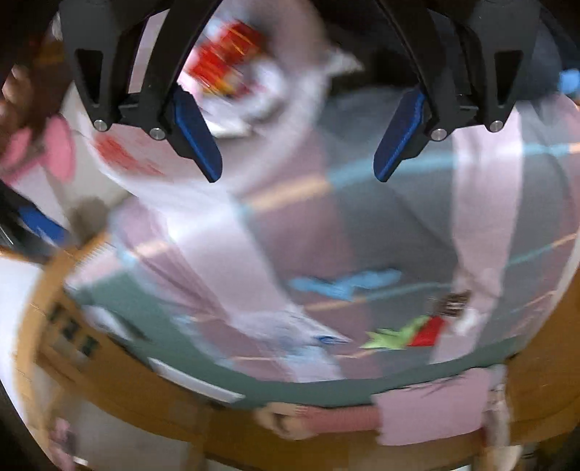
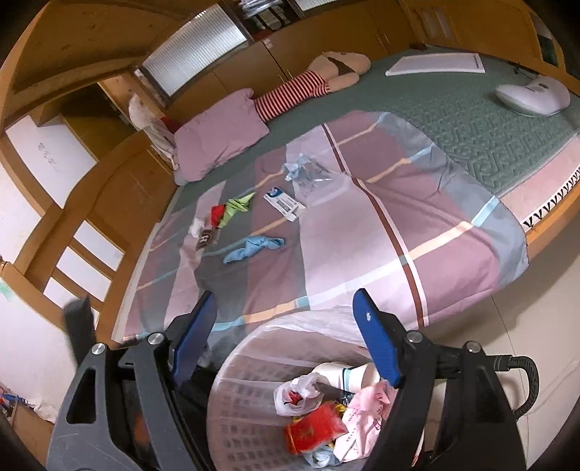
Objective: Collect trash
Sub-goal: 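Grasp the light blue cloth with the left gripper while the right grasps the clear plastic bag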
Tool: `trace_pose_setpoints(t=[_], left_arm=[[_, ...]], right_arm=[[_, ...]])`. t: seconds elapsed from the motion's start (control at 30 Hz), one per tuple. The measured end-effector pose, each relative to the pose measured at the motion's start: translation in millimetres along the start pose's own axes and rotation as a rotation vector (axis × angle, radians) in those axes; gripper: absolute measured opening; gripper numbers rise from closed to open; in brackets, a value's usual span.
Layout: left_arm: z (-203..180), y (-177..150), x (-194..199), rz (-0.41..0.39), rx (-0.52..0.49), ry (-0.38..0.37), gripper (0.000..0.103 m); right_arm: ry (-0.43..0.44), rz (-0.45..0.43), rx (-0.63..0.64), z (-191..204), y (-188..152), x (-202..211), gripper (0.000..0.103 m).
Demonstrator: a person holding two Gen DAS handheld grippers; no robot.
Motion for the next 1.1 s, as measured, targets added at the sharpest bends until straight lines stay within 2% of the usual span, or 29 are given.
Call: trace_pose_setpoints(t=[0.1,0.17,0.3,0.4,0.5,0.53,0.57,0.63,0.67,0.73,0.87,0.97,1.03,1.1], left_arm=[[38.4,26.2,-50.8,0.024,-0.004,0.08,0.085],[51.1,38.2,-75.7,0.034,-0.003,0.082,0.085],[47.2,59.5,-138.6,0.053,-0.043,0.029,0.086],[34.7,60.9,-172.8,0.076,-0.108,-0.009,0.087],[26.3,53.3,-200.0,0.117,-0.185,-0.013,0.087],[26.5,52.6,-208.0,0.124,-0.192,-0.017,0.086],[26.4,52.4,-213.5,0.128,-0.189,-0.027,0.081],[27.0,57.4,-217.7,0.112,-0.152,-0.056,0.064],[28.3,60.3,-217.8,0.108,-0.133,-0.062,0.046],[33.1,61.9,-216.7,0.108,-0.106,-0.054,0.029],[54.4,65.3,-198.2,0.085,-0.001,0.022,0.027],[78.1,76.3,-167.9,0.015,0.046,0.106,0.027],[89.2,83.6,-143.4,-0.048,0.09,0.123,0.027],[98.7,81.8,-120.8,-0.09,0.17,0.108,0.027]], right_arm=[[-0.043,0.021,0.003,-13.1,-3.8,-12.1,0.076],[-0.069,0.045,-0.004,-23.7,-6.6,-22.7,0.076],[-0.115,0.105,-0.025,-40.3,-8.4,-47.4,0.076],[-0.139,0.134,-0.017,-43.7,-2.2,-68.6,0.076],[-0.144,0.157,-0.008,-40.5,4.7,-93.2,0.076],[-0.143,0.167,0.0,-37.7,7.8,-106.4,0.076],[-0.141,0.172,0.006,-36.2,9.7,-114.5,0.076],[-0.15,0.182,0.041,-32.3,16.9,-140.2,0.076],[-0.154,0.182,0.057,-31.3,20.6,-149.9,0.076],[-0.154,0.183,0.091,-26.4,29.7,-176.6,0.076],[-0.144,0.169,0.138,-12.1,50.8,-234.8,0.076],[-0.18,0.143,0.233,-0.9,70.8,-280.1,0.076],[-0.226,0.129,0.281,-1.8,84.2,-310.8,0.076],[-0.33,0.134,0.322,-13.9,94.1,-339.5,0.076]])
Point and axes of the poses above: each gripper's, at about its wrist camera, not at the fingertips, and x roughly against the way its jaws point, z to its left, y to its top, the point moved 10 cm from there along -x, roughly the way its jaws point, and after that the axes turned 12 degrees about -z, right-handed, at the moved point
